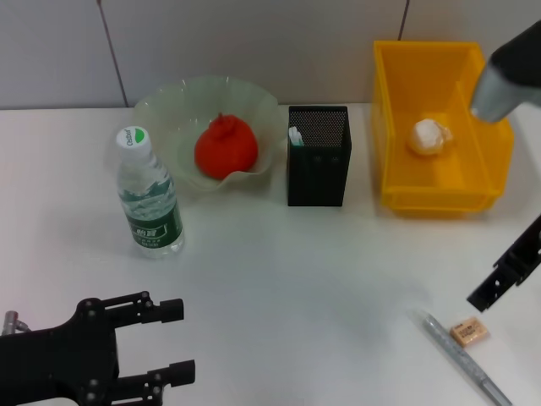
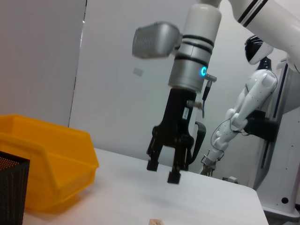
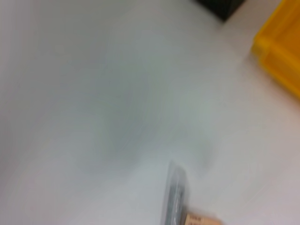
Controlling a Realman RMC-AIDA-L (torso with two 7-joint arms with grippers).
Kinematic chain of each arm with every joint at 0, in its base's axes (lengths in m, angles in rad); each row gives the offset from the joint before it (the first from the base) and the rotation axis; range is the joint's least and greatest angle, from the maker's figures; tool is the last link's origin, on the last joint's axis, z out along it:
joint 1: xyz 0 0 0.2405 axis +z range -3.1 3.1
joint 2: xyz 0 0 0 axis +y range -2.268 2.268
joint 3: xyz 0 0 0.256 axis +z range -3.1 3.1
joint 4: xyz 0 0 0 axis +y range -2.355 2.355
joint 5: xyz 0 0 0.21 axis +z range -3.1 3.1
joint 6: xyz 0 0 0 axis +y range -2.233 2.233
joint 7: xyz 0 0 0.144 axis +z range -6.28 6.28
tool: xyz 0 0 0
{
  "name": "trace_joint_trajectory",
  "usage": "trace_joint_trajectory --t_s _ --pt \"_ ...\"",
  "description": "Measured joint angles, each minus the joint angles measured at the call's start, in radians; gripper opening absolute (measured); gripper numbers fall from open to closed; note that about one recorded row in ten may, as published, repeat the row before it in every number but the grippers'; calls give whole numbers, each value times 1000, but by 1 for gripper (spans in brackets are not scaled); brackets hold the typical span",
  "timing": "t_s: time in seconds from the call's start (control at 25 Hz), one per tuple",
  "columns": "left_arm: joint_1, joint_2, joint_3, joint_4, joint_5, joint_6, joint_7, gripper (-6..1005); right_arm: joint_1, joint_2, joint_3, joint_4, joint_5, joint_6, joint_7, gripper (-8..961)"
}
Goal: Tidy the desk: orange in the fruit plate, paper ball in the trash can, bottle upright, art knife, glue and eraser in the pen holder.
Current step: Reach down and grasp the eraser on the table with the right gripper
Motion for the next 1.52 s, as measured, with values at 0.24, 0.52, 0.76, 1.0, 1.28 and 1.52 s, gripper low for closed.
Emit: trace_joint_trajectory --t_s 0.24,0.52,0.76,1.0,1.28,1.52 --pt "0 -2 -27 -1 0 1 0 705 -9 0 -127 29 -10 17 -27 835" --pt "-1 -4 -36 -1 1 -5 1 705 -23 1 -160 81 -25 89 -75 835" --pt "-5 -9 -47 -2 1 -8 -9 705 -27 2 -150 174 -41 172 -63 835" --pt "-8 -10 -57 -2 1 -8 -10 705 -74 7 -164 129 -17 197 -206 835" --pt "0 -15 -61 -1 1 -8 -8 705 -114 5 -148 72 28 200 -474 835" --pt "7 -32 -80 -3 -4 -1 -8 705 -123 2 -126 75 52 186 -678 835"
